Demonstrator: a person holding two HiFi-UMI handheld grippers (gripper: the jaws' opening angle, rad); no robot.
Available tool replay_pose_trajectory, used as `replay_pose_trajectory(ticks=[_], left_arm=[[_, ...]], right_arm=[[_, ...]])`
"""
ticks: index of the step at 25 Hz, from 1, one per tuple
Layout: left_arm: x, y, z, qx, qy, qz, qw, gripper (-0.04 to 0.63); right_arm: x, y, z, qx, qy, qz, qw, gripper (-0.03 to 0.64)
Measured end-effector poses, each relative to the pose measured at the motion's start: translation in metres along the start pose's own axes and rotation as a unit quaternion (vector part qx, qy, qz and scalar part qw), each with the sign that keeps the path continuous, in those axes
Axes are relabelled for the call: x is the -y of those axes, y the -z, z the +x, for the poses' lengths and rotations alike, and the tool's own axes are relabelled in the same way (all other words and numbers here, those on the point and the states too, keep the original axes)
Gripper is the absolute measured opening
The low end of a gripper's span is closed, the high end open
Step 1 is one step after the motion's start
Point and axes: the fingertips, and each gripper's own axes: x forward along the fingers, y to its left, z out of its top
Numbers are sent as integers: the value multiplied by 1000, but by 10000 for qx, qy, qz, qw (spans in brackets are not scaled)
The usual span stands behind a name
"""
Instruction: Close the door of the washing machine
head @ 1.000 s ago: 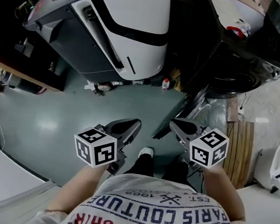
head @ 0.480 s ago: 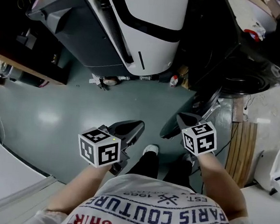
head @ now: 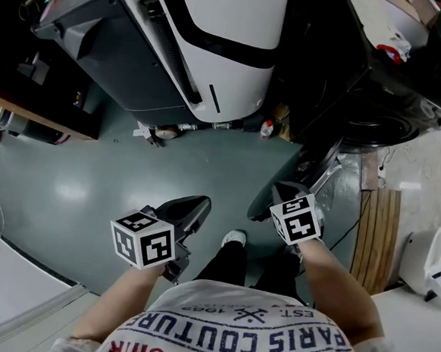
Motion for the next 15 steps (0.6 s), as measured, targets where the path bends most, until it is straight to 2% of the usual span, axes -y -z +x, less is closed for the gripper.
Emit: replay_pose_trajectory(ticks=[8,15], left_arm=[[-1,2,0,-103,40,95,9999,25],[8,2,12,-248,220,232,9992,26]], right_arm=[[2,12,-8,56,3,442,9990,21],[12,33,-23,124,170,894,9958,21]])
